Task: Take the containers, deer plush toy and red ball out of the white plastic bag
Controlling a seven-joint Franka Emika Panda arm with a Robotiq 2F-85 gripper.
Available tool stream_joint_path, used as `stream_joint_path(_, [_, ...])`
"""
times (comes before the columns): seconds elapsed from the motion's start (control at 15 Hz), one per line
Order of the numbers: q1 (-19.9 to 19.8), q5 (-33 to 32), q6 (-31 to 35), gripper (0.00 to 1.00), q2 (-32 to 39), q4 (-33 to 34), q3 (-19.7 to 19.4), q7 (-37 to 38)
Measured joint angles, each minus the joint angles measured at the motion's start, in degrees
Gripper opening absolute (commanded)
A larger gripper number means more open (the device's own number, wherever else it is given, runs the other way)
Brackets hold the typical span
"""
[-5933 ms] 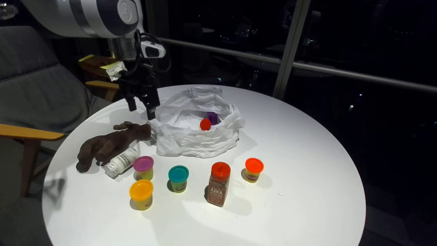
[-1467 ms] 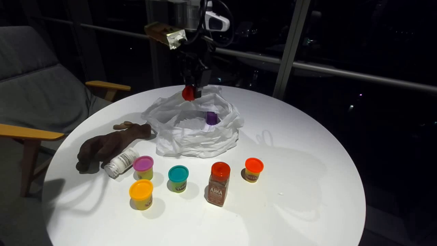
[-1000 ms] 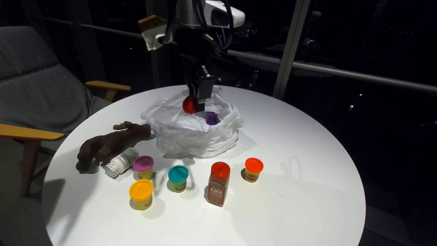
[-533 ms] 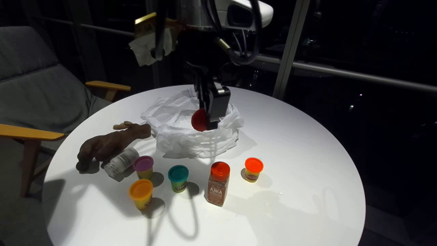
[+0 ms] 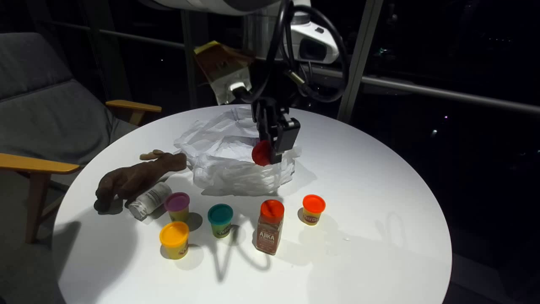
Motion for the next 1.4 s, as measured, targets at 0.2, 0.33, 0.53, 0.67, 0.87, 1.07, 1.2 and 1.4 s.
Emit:
stream_joint_path(0.2, [0.0,0.6,-0.9,0.23,6.2,3.7,0.3,-1.1])
stream_joint_path(0.33, [-0.3,0.7,-1.9,0.23,10.3,6.2,0.1,-1.6])
stream_joint_path(0.53, [-0.9,0.9,-3.3,0.23,15.3,10.2,0.1,-2.6])
stream_joint_path(0.67, [-1.1,1.5,-4.2,0.23,18.0,13.0,0.1,-3.2])
stream_joint_path(0.87, [-1.1,2.5,-6.7,0.23,21.9,17.7,0.5,-3.7])
stream_joint_path(1.07, [-1.0,2.6,-10.0,0.23,25.9,22.3,1.0,-3.8])
stream_joint_path(1.2, [-0.9,2.6,-12.1,0.55,28.6,25.1,1.2,-3.8])
stream_joint_path(1.4, [-0.7,2.6,-14.2,0.88,31.9,28.6,1.2,-3.8])
